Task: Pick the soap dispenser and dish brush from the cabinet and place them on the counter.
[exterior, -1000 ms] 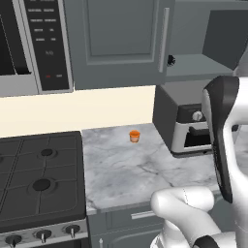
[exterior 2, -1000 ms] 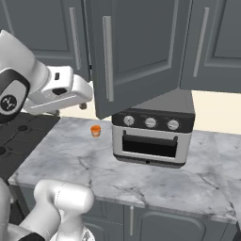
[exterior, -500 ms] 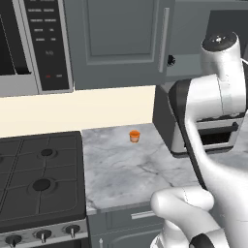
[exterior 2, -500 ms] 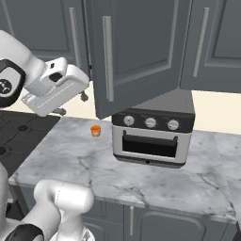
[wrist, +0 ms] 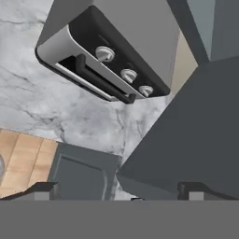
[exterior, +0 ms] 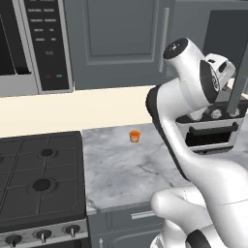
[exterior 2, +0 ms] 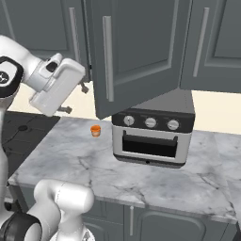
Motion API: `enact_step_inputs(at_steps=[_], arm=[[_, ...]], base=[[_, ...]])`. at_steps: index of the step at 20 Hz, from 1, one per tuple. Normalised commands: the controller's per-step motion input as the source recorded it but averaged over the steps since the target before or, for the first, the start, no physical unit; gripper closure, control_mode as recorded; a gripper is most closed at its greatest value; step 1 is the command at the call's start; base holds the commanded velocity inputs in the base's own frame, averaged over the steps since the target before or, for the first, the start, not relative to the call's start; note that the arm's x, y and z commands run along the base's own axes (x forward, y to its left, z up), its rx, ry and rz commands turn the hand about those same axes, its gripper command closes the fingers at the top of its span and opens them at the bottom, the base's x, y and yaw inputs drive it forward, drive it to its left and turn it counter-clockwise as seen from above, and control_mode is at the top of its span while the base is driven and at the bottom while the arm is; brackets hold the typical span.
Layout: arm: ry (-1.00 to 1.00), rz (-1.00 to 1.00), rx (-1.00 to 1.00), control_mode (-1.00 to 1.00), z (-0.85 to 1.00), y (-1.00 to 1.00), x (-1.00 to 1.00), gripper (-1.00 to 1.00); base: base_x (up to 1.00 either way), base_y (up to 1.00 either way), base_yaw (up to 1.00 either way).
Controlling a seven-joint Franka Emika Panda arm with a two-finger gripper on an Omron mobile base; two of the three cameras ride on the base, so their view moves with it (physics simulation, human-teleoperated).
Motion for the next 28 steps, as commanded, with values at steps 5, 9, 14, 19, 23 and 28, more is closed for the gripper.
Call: enact_step_inputs(at_steps=[5,9,14,19,23,28], arm=[[0.01,-0.02,-0.09,-1.0,-0.16,-0.17,0.3,-1.0],[0.04,0.0,-0.06,-1.0,-0.04,-0.24,0.31,-1.0],[0.09,-0.04,-0.07,-1.0,0.07,-0.17,0.07,-1.0],[0.09,-0.07,-0.18,-1.0,0.03,-0.06,0.0,-1.0],[0.06,-0.07,-0.19,-1.0,-0.01,-0.21,-0.02,-1.0],[-0.03,-0.05,-0.09,-1.0,-0.08,-0.29,-0.19,-1.0]], base=[[0.0,0.0,0.0],[0.0,0.0,0.0],[0.0,0.0,0.0],[0.0,0.0,0.0],[0.0,0.0,0.0],[0.0,0.0,0.0]])
